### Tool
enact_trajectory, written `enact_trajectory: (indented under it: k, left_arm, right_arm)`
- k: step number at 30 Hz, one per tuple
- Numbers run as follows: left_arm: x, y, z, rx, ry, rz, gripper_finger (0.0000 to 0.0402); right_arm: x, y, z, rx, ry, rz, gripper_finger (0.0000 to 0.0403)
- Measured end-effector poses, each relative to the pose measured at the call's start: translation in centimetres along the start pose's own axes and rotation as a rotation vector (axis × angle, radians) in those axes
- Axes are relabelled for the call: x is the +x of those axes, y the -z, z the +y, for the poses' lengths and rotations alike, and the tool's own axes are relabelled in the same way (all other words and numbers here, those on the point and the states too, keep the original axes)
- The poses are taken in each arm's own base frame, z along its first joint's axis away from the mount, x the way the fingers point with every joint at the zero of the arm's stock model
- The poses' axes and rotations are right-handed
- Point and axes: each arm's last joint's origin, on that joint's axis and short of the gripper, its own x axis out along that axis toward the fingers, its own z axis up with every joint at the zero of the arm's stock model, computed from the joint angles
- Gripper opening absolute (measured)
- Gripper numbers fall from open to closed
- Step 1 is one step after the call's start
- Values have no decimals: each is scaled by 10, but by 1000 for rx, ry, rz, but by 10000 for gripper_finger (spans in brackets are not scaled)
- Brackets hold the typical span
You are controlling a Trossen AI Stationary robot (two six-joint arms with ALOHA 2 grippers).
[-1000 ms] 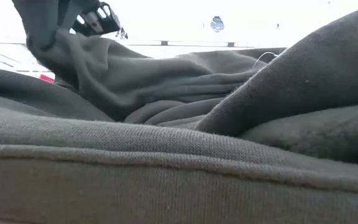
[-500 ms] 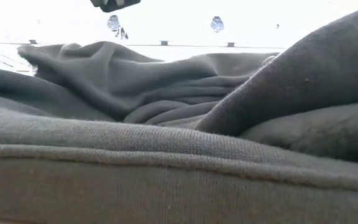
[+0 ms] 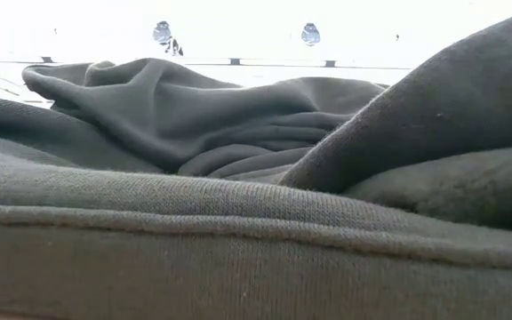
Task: Sort clothes
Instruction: Put the gray hoodie into the white bin
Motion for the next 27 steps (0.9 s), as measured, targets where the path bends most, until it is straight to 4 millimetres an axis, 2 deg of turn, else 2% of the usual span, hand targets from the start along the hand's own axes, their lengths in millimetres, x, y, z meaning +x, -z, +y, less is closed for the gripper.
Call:
enact_trajectory:
  k: [2, 4, 9, 12, 16, 19, 22, 27]
  left_arm:
    - [-1, 3, -5, 9, -3, 1, 203]
    - [-3, 5, -8, 5, -12, -6, 203]
    - [-11, 11, -18, 27, -45, -42, 203]
    - [-19, 16, -24, 46, -44, -65, 203]
    - [-40, 22, -30, 45, -45, -128, 203]
    - [-58, 30, -37, 64, -54, -191, 203]
    - [-75, 38, -45, 87, -83, -270, 203]
    - [-92, 49, -58, 115, -115, -374, 203]
  right_arm:
    - [-11, -2, -2, 9, -27, 1, 55]
    - [-24, -3, -4, 16, -46, 2, 21]
    - [-69, -6, -14, 207, 23, 89, 23]
    - [-95, -9, -17, 252, 82, 156, 11]
    - [-132, -30, -11, 290, 23, 108, 10]
    - [-154, -54, -11, 305, -57, -8, 9]
    - [-166, -78, -17, 295, -112, -132, 9]
    - [-156, -117, -45, 293, -154, -263, 10]
